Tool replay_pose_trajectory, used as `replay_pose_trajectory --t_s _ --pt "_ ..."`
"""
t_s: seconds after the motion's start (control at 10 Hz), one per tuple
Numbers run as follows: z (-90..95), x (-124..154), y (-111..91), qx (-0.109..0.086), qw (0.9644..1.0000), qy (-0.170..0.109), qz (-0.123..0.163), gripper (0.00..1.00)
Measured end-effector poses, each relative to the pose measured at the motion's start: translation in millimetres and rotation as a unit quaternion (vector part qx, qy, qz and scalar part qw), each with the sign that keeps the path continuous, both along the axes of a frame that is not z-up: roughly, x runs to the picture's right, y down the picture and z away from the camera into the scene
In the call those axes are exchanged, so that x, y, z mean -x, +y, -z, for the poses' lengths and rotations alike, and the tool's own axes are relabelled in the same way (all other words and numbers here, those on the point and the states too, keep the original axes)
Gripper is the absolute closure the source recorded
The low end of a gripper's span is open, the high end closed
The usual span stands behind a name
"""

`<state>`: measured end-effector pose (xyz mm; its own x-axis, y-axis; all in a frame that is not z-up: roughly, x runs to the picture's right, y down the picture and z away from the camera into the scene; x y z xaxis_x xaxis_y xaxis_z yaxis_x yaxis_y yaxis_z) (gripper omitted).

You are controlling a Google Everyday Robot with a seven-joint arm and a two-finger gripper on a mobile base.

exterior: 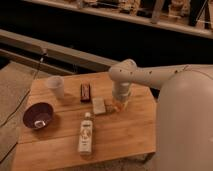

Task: Place the pepper in the ceramic bowl

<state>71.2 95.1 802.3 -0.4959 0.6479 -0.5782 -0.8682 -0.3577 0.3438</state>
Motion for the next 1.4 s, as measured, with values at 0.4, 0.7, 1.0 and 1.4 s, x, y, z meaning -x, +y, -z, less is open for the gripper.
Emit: replay_pose_trajectory --t_s 0.4,0.7,1.0,1.4 --pt "28.9 67.4 -21.5 -0.001 0.9931 -0.075 0.090 1.00" --pt "50.4 134.2 -25.4 -0.001 0.9769 -0.141 0.161 1.00" --pt "60.9 183.4 -22.2 -0.002 0.9603 -0.187 0.207 1.00" --pt "79.5 235.0 -11.7 -0.007 0.9354 -0.238 0.262 1.00"
